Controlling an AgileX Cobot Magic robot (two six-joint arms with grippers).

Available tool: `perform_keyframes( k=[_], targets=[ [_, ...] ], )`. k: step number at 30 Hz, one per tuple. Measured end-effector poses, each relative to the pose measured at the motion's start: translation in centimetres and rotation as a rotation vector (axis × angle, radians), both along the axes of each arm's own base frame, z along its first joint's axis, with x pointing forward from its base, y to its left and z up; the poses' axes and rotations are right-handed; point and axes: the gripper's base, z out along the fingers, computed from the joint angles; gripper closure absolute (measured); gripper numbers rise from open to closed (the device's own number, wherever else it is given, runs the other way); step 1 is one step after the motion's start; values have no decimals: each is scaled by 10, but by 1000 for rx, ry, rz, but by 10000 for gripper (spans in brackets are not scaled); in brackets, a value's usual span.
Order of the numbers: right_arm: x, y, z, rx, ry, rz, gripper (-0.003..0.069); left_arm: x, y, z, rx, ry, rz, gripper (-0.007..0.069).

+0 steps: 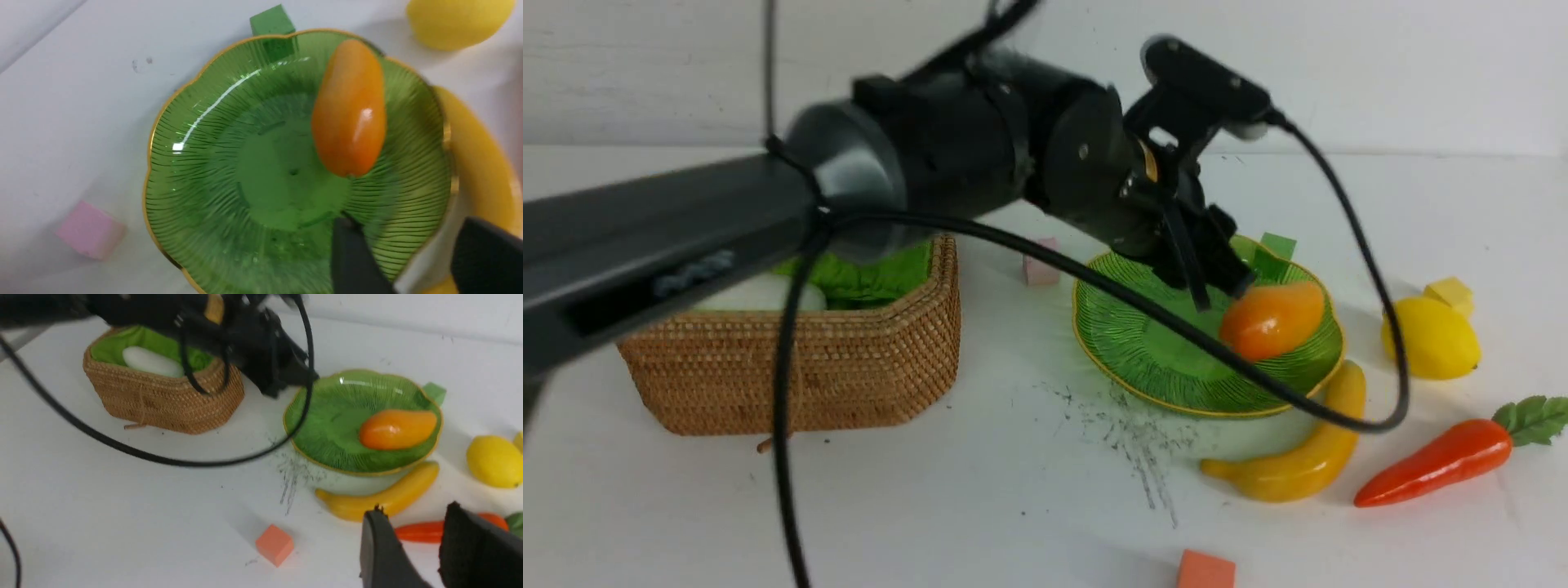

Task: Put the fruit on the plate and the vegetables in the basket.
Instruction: Use the right arm to grab a carrot and put it into the left basket

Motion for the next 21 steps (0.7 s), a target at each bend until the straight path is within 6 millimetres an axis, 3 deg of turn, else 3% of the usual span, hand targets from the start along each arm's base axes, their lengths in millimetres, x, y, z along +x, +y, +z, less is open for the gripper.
perform_keyframes(
  k=[3,9,13,21],
  targets=[
    [18,6,-9,-40,141,-39,447,-31,20,48,-74,20,18,606],
    [71,23,-29,-144,365,-129,445,-93,74,113,-138,18,34,638],
    [109,28,-46,-250,457,-236,442,-138,115,117,-161,9,40,638],
    [176,14,-89,-275,641,-493,425,-210,178,72,-189,5,39,638]
  ],
)
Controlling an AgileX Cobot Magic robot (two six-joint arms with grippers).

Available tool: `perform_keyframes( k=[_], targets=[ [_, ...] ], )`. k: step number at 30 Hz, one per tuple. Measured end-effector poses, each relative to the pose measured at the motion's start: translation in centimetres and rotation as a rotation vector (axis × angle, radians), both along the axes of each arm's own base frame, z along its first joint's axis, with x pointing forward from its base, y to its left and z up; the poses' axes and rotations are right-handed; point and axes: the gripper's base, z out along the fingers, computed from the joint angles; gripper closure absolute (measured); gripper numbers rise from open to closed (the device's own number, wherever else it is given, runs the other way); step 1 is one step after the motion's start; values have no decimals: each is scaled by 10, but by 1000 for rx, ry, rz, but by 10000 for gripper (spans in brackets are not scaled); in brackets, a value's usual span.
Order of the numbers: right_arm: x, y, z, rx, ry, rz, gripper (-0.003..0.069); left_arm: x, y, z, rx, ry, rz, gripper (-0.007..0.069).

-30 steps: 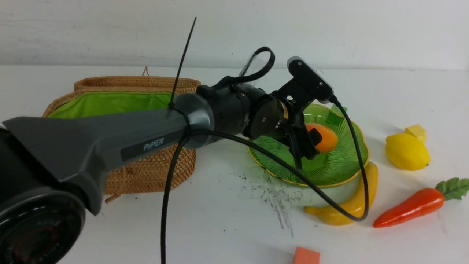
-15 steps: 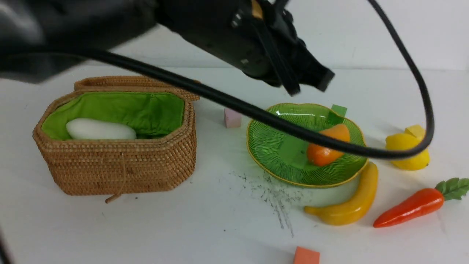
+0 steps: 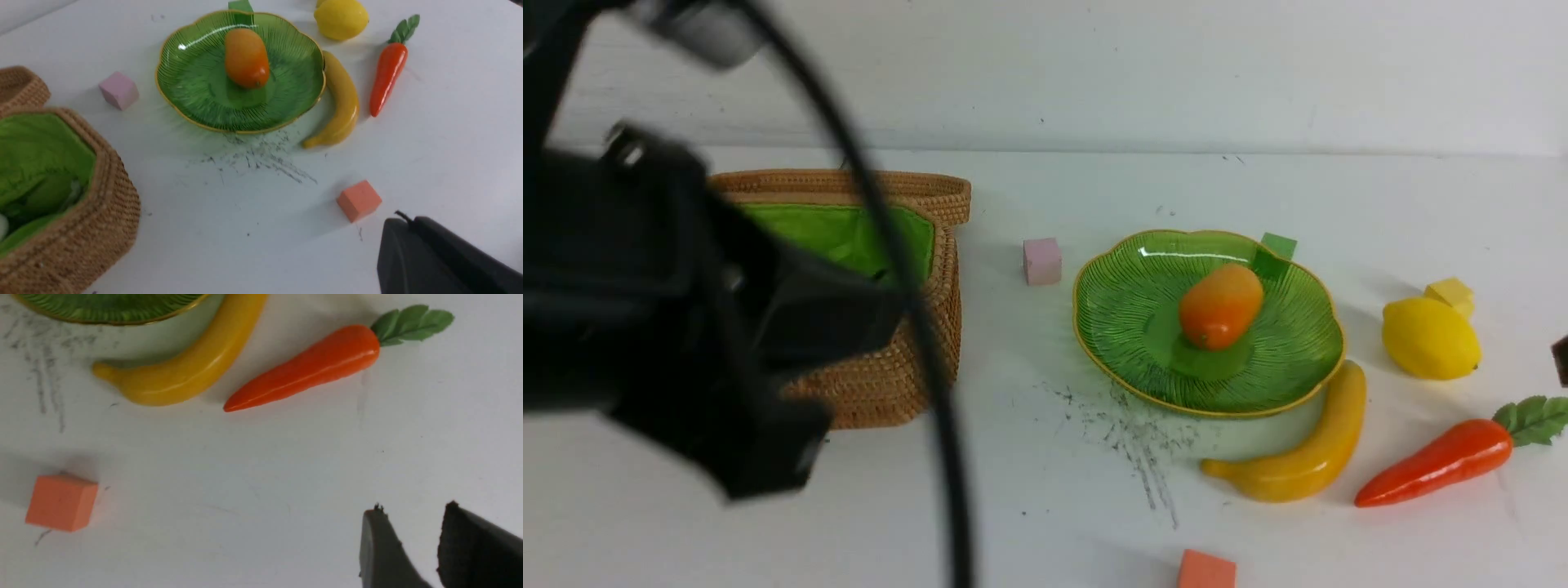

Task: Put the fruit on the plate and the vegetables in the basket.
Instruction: Use the right arm to grab a carrot and put it into the left basket

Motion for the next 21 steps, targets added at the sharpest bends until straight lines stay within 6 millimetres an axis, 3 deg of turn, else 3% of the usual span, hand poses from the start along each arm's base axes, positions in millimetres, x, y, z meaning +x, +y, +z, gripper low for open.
perform_keyframes(
  k=[4,8,16,21],
  targets=[
    [28,-21,-28,139,37,-154,404,-24,22,-9,-60,-58,3,638],
    [54,-37,-60,325,80,-306,338,-38,34,-3,-113,-104,1,638],
    [104,-44,-128,399,146,-400,111,-44,36,-5,-112,-68,-11,638],
    [121,-48,-159,380,143,-430,70,-45,36,-6,-116,-52,-17,638]
  ],
)
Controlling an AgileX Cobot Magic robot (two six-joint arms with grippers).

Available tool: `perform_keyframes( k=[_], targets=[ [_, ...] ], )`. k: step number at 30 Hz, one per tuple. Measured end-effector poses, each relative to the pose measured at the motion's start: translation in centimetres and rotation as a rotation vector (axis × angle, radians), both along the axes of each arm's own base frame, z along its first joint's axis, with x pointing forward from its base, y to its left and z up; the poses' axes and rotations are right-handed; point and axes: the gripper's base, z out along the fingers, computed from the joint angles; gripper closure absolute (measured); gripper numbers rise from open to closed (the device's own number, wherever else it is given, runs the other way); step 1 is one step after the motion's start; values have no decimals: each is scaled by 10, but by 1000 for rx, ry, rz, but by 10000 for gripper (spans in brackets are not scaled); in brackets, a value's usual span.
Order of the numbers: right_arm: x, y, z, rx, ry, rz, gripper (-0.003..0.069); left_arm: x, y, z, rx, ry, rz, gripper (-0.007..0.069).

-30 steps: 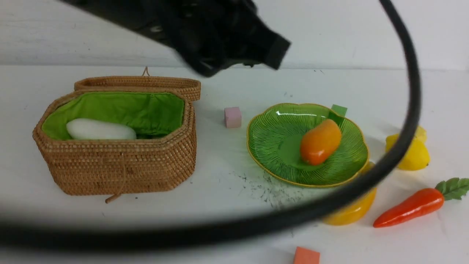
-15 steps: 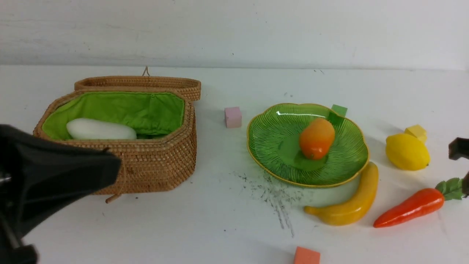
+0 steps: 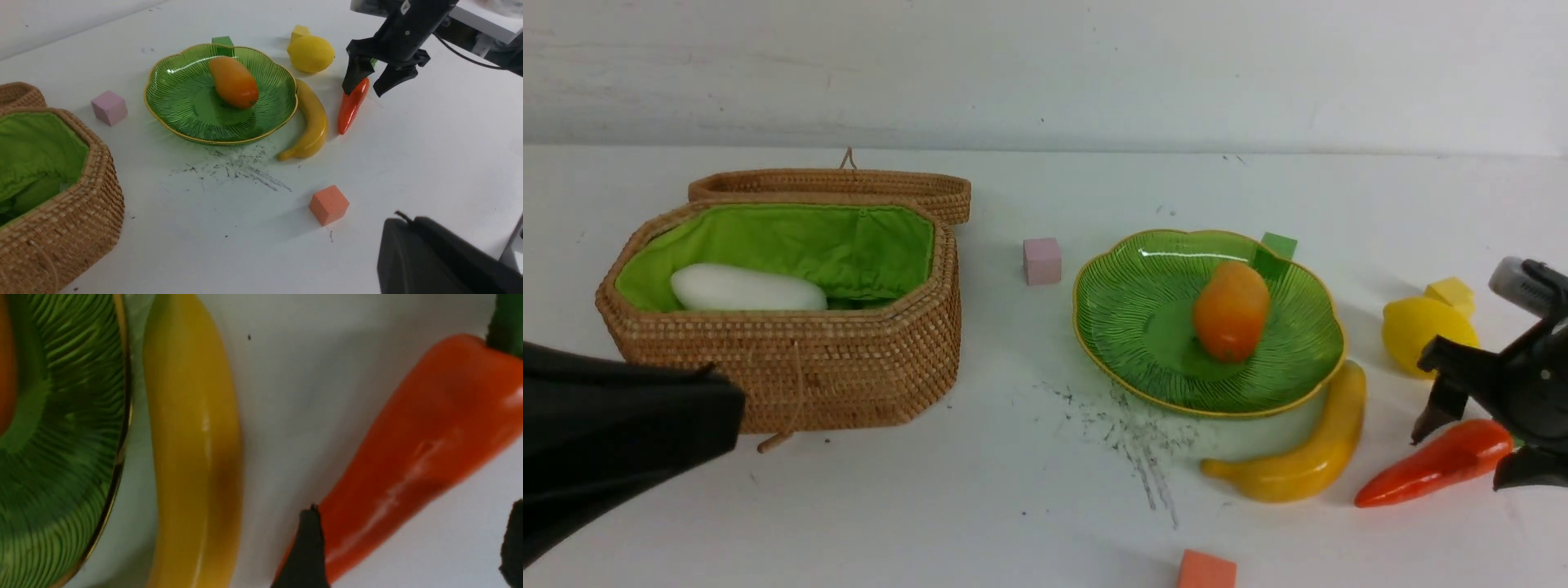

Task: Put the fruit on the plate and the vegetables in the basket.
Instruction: Use the right arm to grab a carrot and put it into the left basket

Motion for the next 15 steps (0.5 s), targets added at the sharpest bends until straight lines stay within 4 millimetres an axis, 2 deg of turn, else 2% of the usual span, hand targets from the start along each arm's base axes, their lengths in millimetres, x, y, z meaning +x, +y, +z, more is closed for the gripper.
perform_keyframes(
  k=[4,10,15],
  targets=[
    [11,-3,-27,-11,18,-40,74,-2,-2,0,8,-14,-32,638],
    [20,-5,-35,-25,4,-41,100,-6,-5,0,12,-19,-99,638],
    [18,-5,-37,-45,38,31,249,-9,-7,0,12,-11,-136,638]
  ],
)
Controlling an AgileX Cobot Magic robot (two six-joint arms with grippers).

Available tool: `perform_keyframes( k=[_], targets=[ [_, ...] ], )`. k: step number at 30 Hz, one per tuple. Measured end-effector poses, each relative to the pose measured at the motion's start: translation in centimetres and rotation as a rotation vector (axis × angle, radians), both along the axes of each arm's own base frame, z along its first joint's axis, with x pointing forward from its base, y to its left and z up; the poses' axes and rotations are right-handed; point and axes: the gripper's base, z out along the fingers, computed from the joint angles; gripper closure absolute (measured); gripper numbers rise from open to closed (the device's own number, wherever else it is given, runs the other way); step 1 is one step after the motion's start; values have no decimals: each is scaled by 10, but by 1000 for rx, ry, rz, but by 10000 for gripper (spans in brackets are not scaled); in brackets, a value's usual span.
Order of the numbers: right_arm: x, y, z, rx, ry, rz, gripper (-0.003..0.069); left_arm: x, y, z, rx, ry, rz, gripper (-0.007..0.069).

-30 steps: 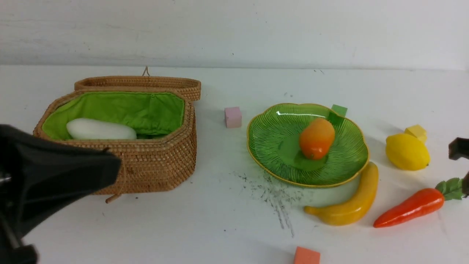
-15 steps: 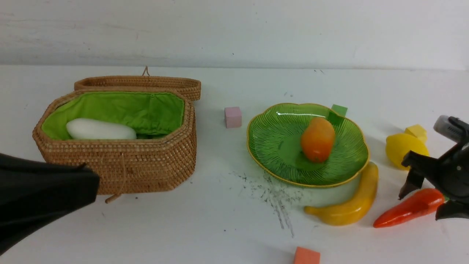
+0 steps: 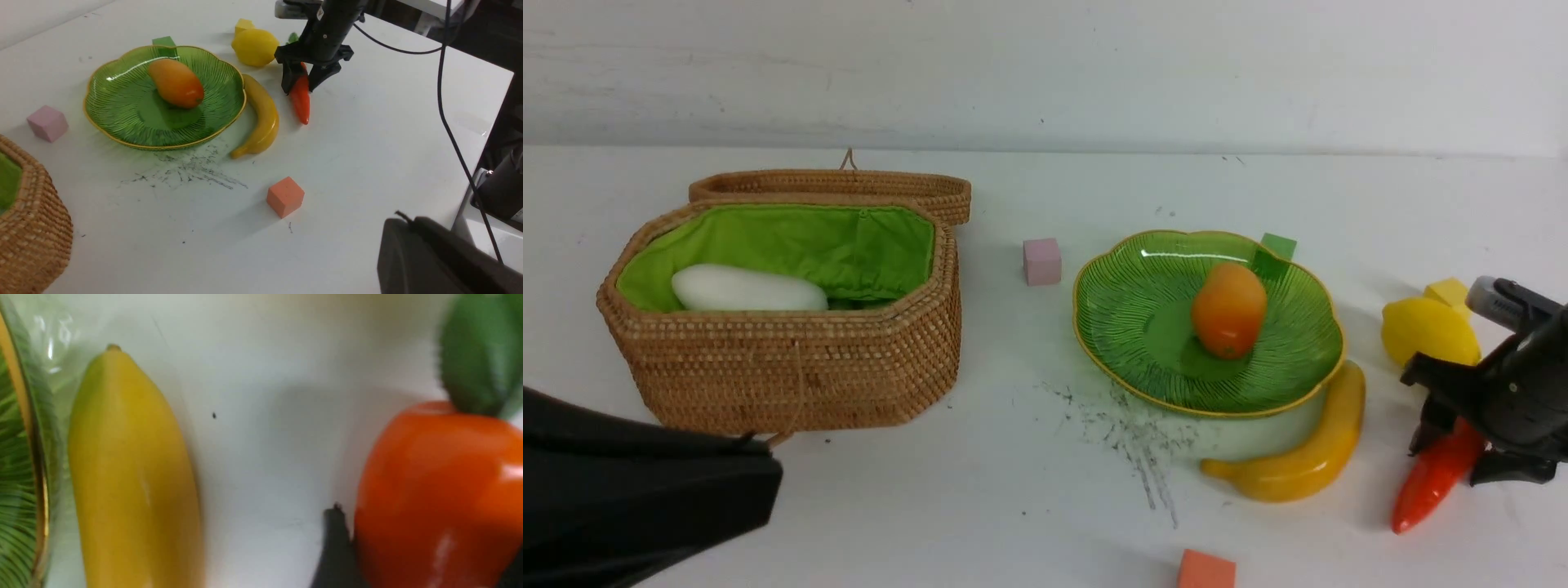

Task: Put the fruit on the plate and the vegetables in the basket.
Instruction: Use the right arm to grab a carrot and put it into the left basket

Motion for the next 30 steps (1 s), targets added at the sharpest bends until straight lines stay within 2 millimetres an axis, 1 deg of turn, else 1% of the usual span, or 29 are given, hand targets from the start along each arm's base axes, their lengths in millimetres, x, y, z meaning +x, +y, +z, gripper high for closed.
perform_keyframes(
  k=[2,7,10,11,13,14,16,17,19,20,21,22,23,24,25,26,27,28,29,30],
  targets=[
    [-1,-1,0,0,21,17,302,0,0,0,-2,2,-1,638],
    [-10,-1,5,-17,88,63,299,0,0,0,2,3,-3,638],
    [-29,-1,13,-47,194,126,302,0,1,-1,16,0,7,638],
    [-37,1,22,-54,217,145,301,1,2,-1,24,-3,19,638],
    [-44,7,45,-67,165,168,301,4,4,-2,43,-16,47,638],
    [-47,16,65,-74,103,196,301,6,5,-2,47,-21,76,638],
    [-49,37,99,-62,-17,265,301,9,9,-2,56,-30,125,638],
    [-48,53,118,-49,-91,321,301,11,11,-2,52,-25,163,638],
    [-44,83,149,-23,-212,438,301,15,14,-2,56,-24,222,638],
    [-41,104,168,-7,-289,522,301,17,17,-2,47,-9,268,638],
    [-38,131,188,11,-378,629,301,19,20,-2,41,-1,319,638],
    [-36,149,200,21,-439,699,301,21,22,-3,46,-2,348,638],
    [-34,175,219,32,-534,792,301,23,25,-3,36,18,402,638],
    [-30,190,223,34,-573,847,301,24,28,-4,42,20,429,638],
    [-27,212,233,36,-646,921,301,25,30,-4,40,32,468,638],
    [-22,241,248,35,-755,1010,301,26,34,-4,32,44,522,638],
    [-19,257,247,30,-789,1059,301,27,36,-5,27,49,546,638],
    [-18,271,254,27,-844,1092,301,28,37,-5,18,60,573,638],
    [-12,287,249,16,-877,1137,301,28,40,-5,10,68,608,638],
    [-5,311,247,3,-944,1196,301,29,44,-4,3,68,646,638]
  ],
)
